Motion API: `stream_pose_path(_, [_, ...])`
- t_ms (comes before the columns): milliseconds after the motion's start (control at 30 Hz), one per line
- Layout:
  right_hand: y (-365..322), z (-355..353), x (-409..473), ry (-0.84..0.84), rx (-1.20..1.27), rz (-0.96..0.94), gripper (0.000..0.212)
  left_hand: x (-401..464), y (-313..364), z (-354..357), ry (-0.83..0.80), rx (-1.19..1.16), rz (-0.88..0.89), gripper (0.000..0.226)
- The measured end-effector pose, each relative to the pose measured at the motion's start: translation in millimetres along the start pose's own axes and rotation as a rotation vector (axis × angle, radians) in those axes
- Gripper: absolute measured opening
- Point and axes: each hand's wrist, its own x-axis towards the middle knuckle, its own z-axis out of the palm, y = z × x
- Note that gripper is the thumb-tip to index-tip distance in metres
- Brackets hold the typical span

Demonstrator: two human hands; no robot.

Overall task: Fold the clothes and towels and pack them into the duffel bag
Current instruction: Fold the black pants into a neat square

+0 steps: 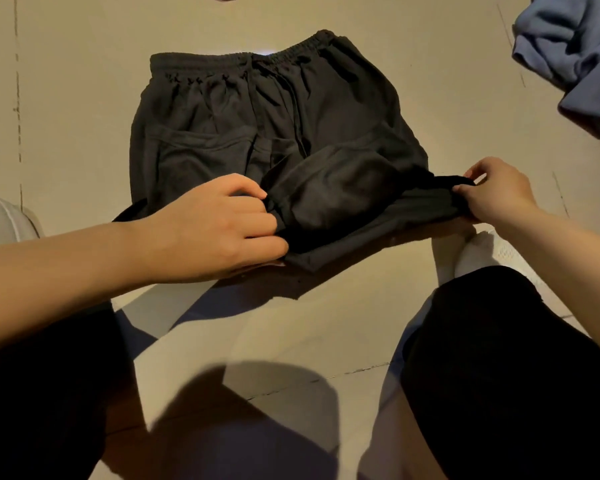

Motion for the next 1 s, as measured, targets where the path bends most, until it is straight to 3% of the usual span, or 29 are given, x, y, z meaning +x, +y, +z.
stream_pose_path(67, [4,2,-2,-0.024,-0.098,-0.049,0.017,9,8,3,0.075,-0.122,-0.164,0.029])
stream_pose_path(133, [6,3,-2,-0.035,-0.126,-0.083,0.017,8,11,10,0.095,-0.264,-0.432,0.041])
stream_pose_path(200, [7,3,-2,-0.042,-0.123,-0.093,0.02,-8,10,24,-0.018,-0.392,-0.694,0.074])
stream_pose_path(267, [7,3,-4,-0.057,-0.098,-0.09,0.025,-33,8,36,-0.254,-0.477,-0.81,0.102])
stream_pose_path(333, [7,4,-3,-0.059,-0.048,-0.057,0.025,-52,9,44,-0.414,-0.404,-0.74,0.114])
stream_pose_path(433, [0,6,-6,-0.066,-0.005,-0.033,0.022,-63,-6,40,-0.42,-0.284,-0.713,0.113])
stream_pose_path(567, [-15,26,-18,-0.115,-0.109,-0.182,0.021,-84,-46,26,-0.438,-0.172,-0.699,0.105])
stream_pose_path(667, [-26,46,-27,-0.139,-0.223,-0.333,0.029,-96,-48,13,-0.285,-0.083,-0.646,0.092])
stream_pose_path(767, [-32,48,-32,-0.075,-0.267,-0.46,0.037,-84,-39,4,-0.1,0.044,-0.361,0.053])
stream_pose_path(833, [-35,47,-33,-0.047,-0.299,-0.529,0.029,-73,-35,2,-0.057,0.101,-0.207,0.028])
stream_pose_path(1000, [-35,34,-23,0.001,-0.253,-0.484,0.016,-59,-32,-8,-0.099,0.121,-0.133,0.035])
